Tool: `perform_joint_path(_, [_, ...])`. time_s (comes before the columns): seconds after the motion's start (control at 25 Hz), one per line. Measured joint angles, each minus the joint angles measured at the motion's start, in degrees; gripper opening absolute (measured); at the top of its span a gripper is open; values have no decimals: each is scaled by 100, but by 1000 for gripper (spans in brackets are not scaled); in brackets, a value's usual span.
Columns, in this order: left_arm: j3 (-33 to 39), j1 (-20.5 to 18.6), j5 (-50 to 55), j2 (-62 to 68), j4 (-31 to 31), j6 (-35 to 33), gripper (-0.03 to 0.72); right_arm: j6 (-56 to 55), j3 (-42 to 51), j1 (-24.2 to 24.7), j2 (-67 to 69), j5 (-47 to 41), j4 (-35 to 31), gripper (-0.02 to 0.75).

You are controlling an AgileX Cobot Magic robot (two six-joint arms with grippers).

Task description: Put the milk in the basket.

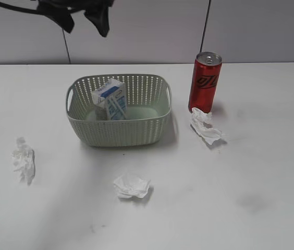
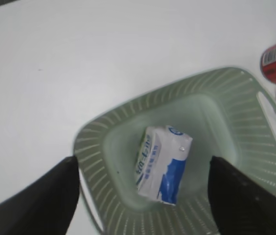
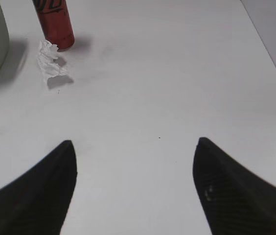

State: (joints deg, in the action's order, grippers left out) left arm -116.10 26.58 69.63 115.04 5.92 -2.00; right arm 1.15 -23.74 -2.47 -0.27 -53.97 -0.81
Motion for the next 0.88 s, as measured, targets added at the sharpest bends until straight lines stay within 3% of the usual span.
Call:
perform_joint_path(0.48, [2020, -825, 15, -1492, 24, -92, 593, -6, 0, 0, 0, 0, 0, 588])
perform_joint_path(0.88, [3788, -936, 22, -2662, 60, -122, 590, -6, 0, 0, 0, 0, 0, 588])
